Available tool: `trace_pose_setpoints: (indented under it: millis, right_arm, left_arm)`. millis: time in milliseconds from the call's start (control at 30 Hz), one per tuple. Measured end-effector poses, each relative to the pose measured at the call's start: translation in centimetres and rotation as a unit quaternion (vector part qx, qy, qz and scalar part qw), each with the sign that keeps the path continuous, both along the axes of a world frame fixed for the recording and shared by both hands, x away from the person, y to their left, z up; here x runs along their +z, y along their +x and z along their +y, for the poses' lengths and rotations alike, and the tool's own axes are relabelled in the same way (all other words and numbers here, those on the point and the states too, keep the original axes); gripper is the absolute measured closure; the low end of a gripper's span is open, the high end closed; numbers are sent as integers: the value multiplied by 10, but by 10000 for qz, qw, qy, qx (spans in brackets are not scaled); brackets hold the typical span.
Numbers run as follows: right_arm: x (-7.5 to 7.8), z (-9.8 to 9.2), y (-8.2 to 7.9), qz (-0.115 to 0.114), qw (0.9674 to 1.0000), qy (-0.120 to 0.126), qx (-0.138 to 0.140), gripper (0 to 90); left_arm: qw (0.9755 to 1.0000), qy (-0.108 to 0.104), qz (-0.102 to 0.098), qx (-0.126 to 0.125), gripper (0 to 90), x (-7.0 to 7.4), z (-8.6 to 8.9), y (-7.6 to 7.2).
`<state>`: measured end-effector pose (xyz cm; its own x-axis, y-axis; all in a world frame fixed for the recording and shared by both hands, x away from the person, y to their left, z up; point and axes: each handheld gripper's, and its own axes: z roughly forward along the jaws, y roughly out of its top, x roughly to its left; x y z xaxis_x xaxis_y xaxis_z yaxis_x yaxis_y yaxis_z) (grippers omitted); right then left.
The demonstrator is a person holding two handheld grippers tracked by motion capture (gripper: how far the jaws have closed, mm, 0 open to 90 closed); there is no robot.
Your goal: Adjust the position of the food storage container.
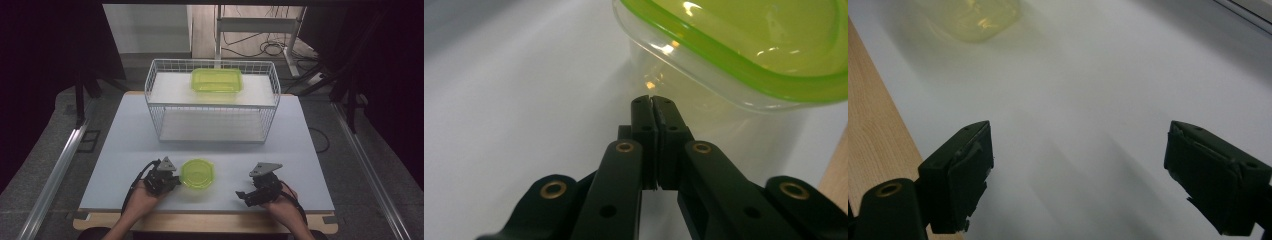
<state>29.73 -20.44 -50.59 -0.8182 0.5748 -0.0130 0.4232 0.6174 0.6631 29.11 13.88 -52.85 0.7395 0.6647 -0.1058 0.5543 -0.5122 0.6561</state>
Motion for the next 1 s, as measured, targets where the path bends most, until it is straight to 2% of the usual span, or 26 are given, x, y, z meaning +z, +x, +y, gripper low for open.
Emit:
trace_pose_setpoints:
  millis: [567,800,1000]
  right_arm:
    - [0,0,0,-9,10000,22,22,128]
    - [0,0,0,-13,10000,31,11,128]
    - [0,0,0,-1,10000,30,7,128]
  left_arm:
    - [9989,-41,30,-463,889,2,-44,1]
    - [9991,-126,-15,-412,863,6,-37,-3]
    - [9991,-156,-179,-349,769,17,-24,-11]
